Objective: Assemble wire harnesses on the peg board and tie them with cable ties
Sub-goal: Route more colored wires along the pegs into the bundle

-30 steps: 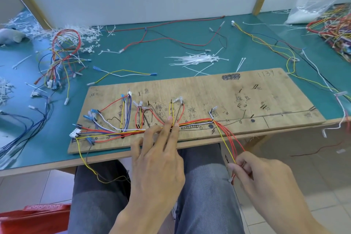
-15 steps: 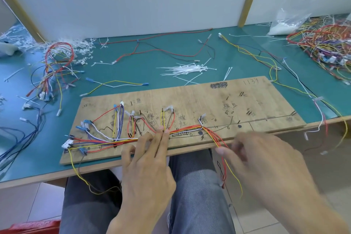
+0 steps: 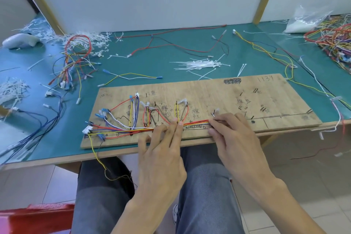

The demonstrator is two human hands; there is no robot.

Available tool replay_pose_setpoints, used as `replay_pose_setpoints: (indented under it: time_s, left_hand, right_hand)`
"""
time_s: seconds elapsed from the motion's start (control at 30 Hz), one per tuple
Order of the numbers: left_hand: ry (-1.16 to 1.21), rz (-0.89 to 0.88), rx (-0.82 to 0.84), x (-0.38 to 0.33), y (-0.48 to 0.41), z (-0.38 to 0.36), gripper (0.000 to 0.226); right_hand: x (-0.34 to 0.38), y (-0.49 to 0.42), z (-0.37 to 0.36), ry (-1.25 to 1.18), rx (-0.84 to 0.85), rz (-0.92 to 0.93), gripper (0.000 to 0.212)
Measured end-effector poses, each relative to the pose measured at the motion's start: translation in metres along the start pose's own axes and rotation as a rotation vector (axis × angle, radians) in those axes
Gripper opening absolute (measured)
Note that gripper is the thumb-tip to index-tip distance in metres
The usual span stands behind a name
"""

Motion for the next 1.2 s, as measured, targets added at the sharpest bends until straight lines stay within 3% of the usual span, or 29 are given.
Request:
replay_pose_setpoints:
  time_s: [0.3,0.5,0.63,0.8,0.87,0.97,1.2]
  left_hand:
    - [0.066,0.017,-0.014,-0.002,0.013,0.010,0.087]
    - [0.275,0.043,-0.271,0.033,0.035,0.040,0.050]
    - [0.309,0.112,-0.430,0.079,0.048,0.060,0.037]
    - [0.218,0.393,-0.497,0.147,0.061,0.072,0.011]
    - [0.213,0.520,-0.432,0.168,0.068,0.066,0.014]
    - [0.292,0.572,-0.348,0.174,0.075,0.054,0.018]
    - [0.509,0.722,-0.409,0.180,0.085,0.048,0.024]
  right_hand:
    - [-0.001,0.012,0.000,0.072,0.022,-0.017,0.040]
    - [-0.009,0.007,-0.004,0.035,0.085,-0.124,0.045]
    - [-0.007,0.007,0.002,-0.005,0.017,-0.138,0.039]
    - [0.018,0.000,0.011,-0.090,-0.057,-0.040,0.036]
    - [0.036,-0.007,0.012,-0.159,-0.060,0.000,0.032]
    - [0.073,-0.022,0.008,-0.246,-0.047,0.087,0.021]
    - [0.159,-0.043,-0.050,-0.316,0.222,0.184,0.022]
Point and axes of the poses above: each hand's wrist, its own y-axis away from the middle knuckle, its own z-axis out of the back of the hand, x = y × z, the point moved 9 cm from there along -y, towards the middle knuckle, and after that the axes turned 10 degrees about -x, right-handed, at the moved point
